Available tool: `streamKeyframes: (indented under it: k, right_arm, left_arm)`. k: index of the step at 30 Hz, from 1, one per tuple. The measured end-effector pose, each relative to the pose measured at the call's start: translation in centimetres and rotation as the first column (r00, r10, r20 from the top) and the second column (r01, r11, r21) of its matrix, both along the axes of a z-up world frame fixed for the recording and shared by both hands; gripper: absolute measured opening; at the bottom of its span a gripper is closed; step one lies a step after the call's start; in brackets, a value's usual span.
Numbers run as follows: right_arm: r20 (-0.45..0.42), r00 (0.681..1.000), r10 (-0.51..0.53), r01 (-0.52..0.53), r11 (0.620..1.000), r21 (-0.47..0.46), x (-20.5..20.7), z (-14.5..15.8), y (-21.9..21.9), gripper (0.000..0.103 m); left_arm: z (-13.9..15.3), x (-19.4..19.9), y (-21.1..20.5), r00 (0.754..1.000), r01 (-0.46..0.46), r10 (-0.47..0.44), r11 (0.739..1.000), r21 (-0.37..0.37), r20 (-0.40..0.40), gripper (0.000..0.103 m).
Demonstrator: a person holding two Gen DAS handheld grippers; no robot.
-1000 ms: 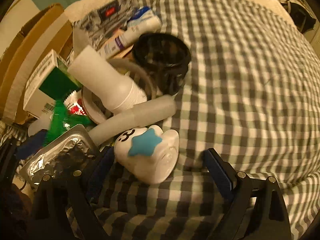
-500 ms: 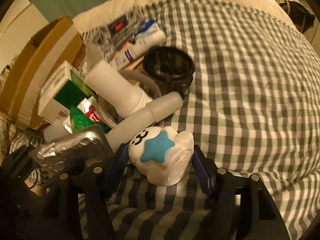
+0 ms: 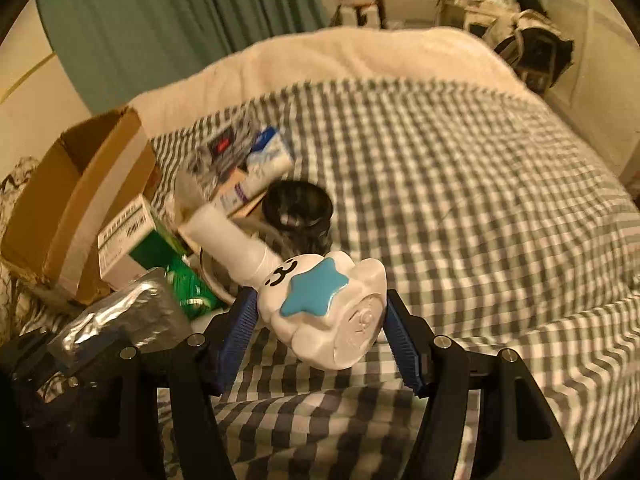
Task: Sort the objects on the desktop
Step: 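Grasp the white toy with blue star using the right gripper while the left gripper grasps the silver blister pack, then carry both items to the cardboard box and open both grippers to drop them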
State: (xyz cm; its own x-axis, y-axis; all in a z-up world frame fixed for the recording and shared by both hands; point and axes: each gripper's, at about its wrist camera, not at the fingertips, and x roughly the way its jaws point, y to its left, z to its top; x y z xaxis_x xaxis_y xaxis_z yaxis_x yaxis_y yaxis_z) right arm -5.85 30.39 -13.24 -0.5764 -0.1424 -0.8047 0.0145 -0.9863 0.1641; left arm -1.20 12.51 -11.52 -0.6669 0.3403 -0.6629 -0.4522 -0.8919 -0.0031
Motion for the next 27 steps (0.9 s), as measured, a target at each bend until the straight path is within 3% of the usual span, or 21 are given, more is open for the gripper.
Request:
streamKeyframes:
  k: [8,14,27]
  right_arm:
    - [-0.187,0.979,-0.083,0.082,0.997,-0.012,2.9,4.7,-0.4,0.062]
    - [-0.378,0.917,-0.129,0.116,0.992,-0.058,5.4,9.2,-1.9,0.062]
    - [-0.586,0.804,-0.105,0.046,0.992,-0.114,9.2,16.0,-6.9,0.062]
  left_arm:
    - [4.1,1.9,-2.4,0.993,-0.023,0.028,0.999,0.048,-0.116,0.008]
    - [7.3,3.5,-4.3,0.976,-0.046,0.06,0.996,0.07,-0.211,0.008]
    - [12.9,6.0,-10.3,0.915,-0.133,0.164,0.985,0.107,-0.369,0.008]
